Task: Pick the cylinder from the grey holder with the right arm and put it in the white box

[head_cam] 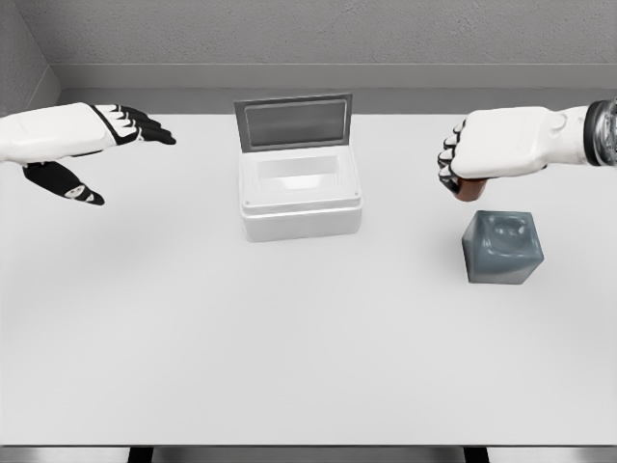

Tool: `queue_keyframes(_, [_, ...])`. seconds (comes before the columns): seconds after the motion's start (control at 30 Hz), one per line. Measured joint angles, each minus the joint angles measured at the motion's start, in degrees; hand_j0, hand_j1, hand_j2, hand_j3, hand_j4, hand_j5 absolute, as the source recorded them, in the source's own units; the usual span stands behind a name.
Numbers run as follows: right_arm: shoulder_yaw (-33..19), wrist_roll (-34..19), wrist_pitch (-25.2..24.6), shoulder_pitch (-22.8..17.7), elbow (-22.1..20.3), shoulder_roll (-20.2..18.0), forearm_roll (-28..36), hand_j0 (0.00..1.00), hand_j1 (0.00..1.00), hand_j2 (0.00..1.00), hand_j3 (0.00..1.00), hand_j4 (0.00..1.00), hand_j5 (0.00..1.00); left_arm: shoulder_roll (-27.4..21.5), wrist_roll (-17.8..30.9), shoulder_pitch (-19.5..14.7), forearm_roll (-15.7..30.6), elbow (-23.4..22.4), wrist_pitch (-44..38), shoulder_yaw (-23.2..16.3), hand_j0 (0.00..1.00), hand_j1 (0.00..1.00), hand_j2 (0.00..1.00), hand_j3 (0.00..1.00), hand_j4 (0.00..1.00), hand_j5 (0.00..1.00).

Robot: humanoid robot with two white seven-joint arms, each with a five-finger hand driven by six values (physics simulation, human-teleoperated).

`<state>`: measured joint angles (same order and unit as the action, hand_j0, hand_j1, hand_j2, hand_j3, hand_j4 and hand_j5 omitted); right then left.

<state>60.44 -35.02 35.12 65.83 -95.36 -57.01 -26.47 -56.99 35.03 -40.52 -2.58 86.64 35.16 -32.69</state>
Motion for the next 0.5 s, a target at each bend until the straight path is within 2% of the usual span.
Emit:
queue_keyframes(0.2, [0.0, 0.0, 0.0, 0.5, 3.9, 4.1, 0.0, 0.46, 0.46, 0.46, 0.46, 0.46, 0.46, 0.2, 0.0, 0.6, -0.1, -0.1, 0.0, -0.1, 1.00, 1.00, 1.00, 1.00, 1.00, 1.00])
queue_keyframes(0.5, [0.0, 0.0, 0.0, 2.3, 7.8, 8.1, -0.1, 0.46, 0.46, 0.46, 0.46, 0.46, 0.46, 1.1, 0.0, -0.1, -0.7, -1.2, 0.0, 0.0, 1.00, 1.00, 1.00, 1.00, 1.00, 1.00])
